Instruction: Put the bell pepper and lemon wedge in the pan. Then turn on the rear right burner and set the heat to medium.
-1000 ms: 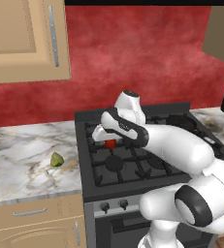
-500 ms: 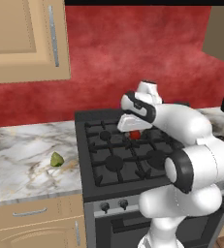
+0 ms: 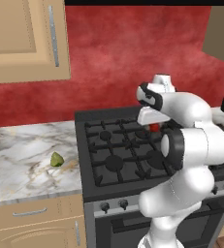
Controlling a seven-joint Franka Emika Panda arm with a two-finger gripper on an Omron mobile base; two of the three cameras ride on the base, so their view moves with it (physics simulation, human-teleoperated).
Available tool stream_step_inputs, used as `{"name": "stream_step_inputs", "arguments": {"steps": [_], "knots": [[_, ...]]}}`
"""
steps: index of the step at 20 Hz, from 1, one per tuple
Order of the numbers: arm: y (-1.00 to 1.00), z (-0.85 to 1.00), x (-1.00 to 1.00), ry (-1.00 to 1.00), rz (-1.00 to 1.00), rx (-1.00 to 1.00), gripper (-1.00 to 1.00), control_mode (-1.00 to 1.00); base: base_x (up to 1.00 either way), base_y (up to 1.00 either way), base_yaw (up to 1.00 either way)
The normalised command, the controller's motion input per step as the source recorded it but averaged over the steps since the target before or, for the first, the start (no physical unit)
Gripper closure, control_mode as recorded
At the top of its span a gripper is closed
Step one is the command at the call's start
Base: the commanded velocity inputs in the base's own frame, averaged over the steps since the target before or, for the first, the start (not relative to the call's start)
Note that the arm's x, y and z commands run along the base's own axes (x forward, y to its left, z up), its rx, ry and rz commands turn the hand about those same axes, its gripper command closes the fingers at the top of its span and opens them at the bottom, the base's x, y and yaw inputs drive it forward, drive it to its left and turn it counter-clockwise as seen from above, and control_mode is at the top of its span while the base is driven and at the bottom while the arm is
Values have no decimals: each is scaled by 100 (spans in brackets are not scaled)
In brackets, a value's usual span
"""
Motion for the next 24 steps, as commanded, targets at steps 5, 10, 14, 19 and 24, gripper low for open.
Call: {"name": "stream_step_inputs", "arguments": {"steps": [5, 10, 14, 19, 24], "knots": [[-78, 0, 13, 0, 0, -4, 100, -100, 0, 0, 0], [-33, -11, 0, 0, 0, -1, 100, -100, 0, 0, 0], [-28, -27, 19, 0, 0, 0, 100, -100, 0, 0, 0], [-33, -7, 45, 0, 0, 0, 100, -100, 0, 0, 0], [-33, 2, 45, 0, 0, 0, 100, -100, 0, 0, 0]]}}
